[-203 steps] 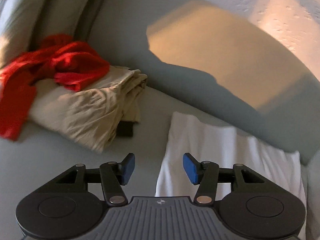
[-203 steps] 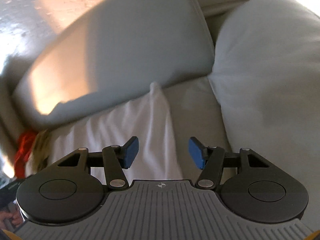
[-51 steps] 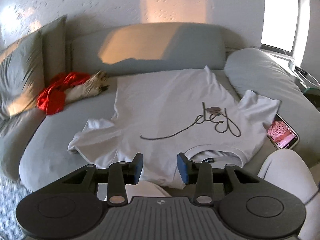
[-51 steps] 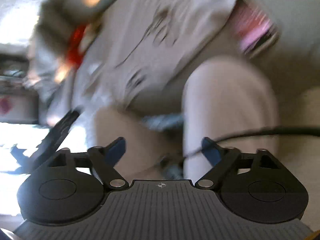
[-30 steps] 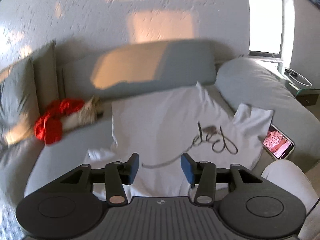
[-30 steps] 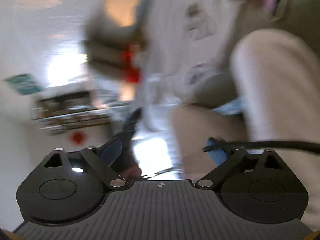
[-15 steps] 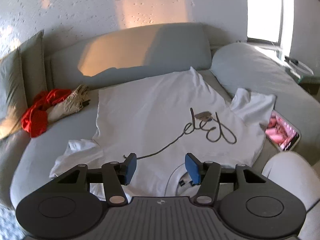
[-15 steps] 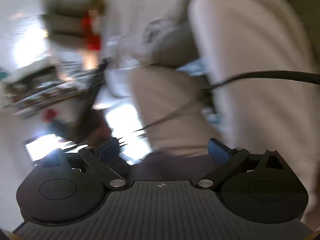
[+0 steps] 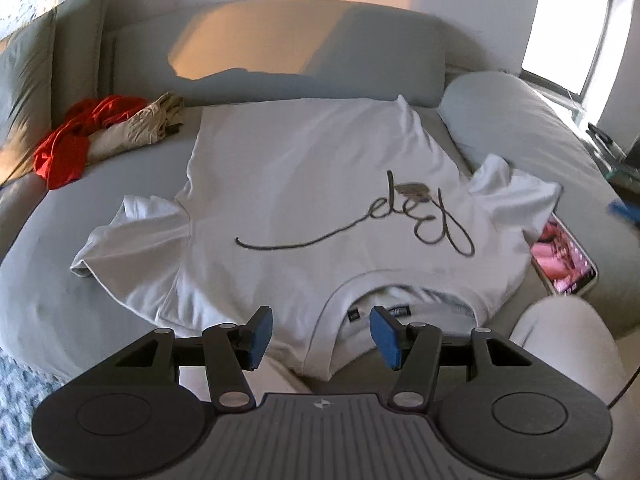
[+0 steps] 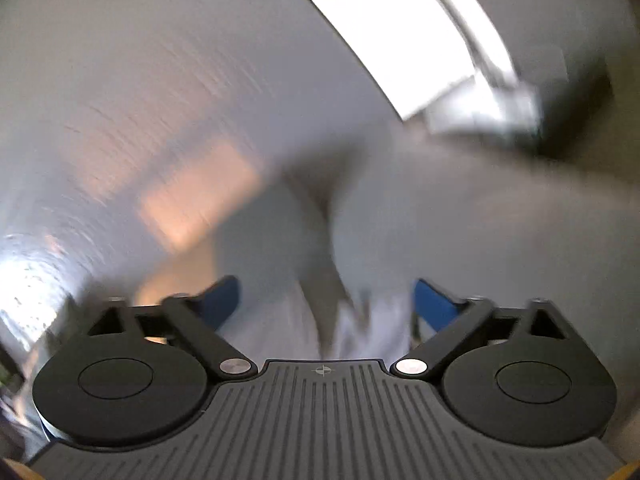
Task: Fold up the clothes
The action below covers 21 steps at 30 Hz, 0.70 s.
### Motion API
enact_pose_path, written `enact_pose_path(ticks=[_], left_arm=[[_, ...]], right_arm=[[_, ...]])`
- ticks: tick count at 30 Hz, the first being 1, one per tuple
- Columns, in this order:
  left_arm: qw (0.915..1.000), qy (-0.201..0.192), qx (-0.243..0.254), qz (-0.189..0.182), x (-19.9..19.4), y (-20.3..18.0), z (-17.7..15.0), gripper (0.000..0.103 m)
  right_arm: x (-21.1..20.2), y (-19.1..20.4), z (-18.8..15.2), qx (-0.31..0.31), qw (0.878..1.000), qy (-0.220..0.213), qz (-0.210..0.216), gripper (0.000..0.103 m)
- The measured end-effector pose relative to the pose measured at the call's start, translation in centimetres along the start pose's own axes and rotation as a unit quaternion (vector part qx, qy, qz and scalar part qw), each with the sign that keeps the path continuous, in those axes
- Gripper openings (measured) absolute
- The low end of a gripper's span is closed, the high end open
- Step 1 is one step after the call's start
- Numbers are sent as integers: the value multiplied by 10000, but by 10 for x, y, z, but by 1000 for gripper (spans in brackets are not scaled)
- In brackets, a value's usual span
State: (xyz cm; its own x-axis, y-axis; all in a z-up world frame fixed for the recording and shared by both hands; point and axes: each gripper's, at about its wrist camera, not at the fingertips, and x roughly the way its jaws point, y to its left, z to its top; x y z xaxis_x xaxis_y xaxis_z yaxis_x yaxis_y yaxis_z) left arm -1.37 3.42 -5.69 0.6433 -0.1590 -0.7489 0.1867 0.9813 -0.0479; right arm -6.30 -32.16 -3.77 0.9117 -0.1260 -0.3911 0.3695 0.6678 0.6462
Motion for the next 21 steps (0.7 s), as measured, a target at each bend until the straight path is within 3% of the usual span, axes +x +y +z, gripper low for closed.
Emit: enact_pose_path(ticks=[1, 2, 4, 8, 11, 15, 19, 21], left_arm=[[10000, -30, -74, -41, 3, 0, 3, 53], [9998, -51, -151, -98, 7, -1, 7, 52], [9993, -54, -282, -231, 16, -4, 14, 50], [9985, 18, -299, -449, 32, -13, 21, 50], [9983, 80, -259, -521, 42, -16, 23, 50], [9978, 127, -247, -596, 51, -18, 24, 50], [9976, 181, -263, -606, 55, -18, 22, 50], [9976, 208, -275, -608, 56, -18, 21, 50]], right_arm=[[20, -7, 6, 320, 9985, 419, -176, 65], [39, -14, 13, 608, 9946, 776, -331, 59], [61, -34, 24, 885, 9908, 917, -453, 51], [105, -65, 25, 1126, 9847, 1187, -606, 49], [138, -78, 16, 1262, 9801, 1521, -156, 49], [161, -78, 17, 887, 9794, 1813, 91, 47], [178, -62, 13, 140, 9846, 1741, -26, 24], [185, -53, 10, -254, 9857, 1664, -109, 21]])
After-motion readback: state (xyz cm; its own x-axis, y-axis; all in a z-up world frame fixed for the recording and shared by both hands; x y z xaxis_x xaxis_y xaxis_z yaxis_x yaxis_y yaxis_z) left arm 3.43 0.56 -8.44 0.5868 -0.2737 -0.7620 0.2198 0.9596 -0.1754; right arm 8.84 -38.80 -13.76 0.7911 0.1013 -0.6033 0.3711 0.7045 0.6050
